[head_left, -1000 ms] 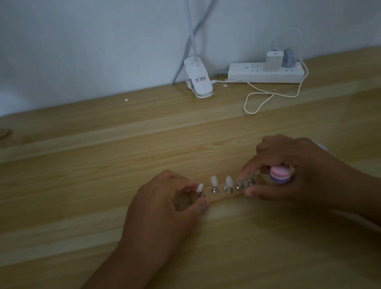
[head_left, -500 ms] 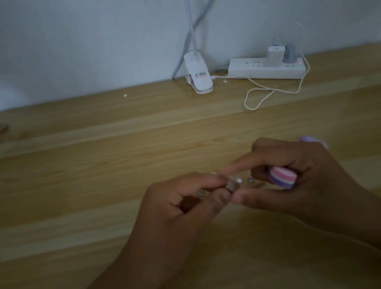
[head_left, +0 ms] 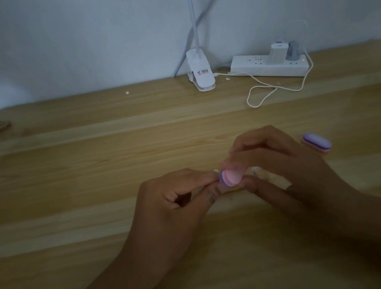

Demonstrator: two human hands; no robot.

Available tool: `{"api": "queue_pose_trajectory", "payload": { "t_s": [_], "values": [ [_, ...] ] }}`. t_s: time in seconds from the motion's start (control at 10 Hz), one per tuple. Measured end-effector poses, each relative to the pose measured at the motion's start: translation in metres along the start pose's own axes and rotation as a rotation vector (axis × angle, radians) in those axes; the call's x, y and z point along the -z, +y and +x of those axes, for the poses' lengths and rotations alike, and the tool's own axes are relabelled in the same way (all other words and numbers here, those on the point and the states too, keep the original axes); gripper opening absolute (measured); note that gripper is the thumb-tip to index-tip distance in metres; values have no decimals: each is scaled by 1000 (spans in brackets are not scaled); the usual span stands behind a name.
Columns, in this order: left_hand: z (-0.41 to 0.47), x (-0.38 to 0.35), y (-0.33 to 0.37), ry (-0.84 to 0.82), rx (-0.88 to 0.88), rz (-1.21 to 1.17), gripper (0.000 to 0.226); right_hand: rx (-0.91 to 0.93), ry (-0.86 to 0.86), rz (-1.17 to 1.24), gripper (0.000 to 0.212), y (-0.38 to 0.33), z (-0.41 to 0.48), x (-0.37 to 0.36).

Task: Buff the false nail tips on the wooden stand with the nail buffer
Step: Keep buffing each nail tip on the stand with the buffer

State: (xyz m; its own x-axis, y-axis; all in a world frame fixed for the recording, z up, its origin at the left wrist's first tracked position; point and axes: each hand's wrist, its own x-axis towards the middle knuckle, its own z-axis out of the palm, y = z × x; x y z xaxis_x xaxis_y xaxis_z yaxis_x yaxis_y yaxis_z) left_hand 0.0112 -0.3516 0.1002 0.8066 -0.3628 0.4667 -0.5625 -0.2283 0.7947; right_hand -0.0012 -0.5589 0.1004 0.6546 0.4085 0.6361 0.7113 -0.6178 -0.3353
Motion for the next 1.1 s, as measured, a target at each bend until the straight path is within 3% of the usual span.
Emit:
{"api": "queue_pose_trajectory", "payload": {
  "t_s": [0.1, 0.3, 0.5, 0.6, 0.7, 0.8, 0.9, 1.0, 1.1],
  "values": [
    [0, 0, -1, 24, -8, -12, 16, 27, 64, -137, 24, -4, 0, 2],
    [0, 0, -4, 8, 10, -2, 13, 44, 53, -99, 35, -2, 1, 2],
    [-2, 2, -6, 3, 9, -40, 14, -32, 18, 110, 28, -11, -5, -5],
    [-1, 0, -7, 17, 23, 4, 12, -26, 23, -11, 37, -2, 1, 4],
    [0, 1, -6, 21, -11, -19, 16, 14, 15, -16, 36, -7, -7, -6],
    [-1, 1, -7, 28, -10, -21, 18, -116, 0, 189, 15, -8, -7, -3],
    [0, 1, -8, 61, 28, -4, 14, -71, 5, -4, 22, -6, -2, 6],
    [-1, 2, -9, 51, 7, -23, 14, -168, -95, 81, 39, -24, -4, -1],
    [0, 3, -9, 74, 31, -33, 15, -74, -89, 79, 39, -13, -13, -2]
  ]
}}
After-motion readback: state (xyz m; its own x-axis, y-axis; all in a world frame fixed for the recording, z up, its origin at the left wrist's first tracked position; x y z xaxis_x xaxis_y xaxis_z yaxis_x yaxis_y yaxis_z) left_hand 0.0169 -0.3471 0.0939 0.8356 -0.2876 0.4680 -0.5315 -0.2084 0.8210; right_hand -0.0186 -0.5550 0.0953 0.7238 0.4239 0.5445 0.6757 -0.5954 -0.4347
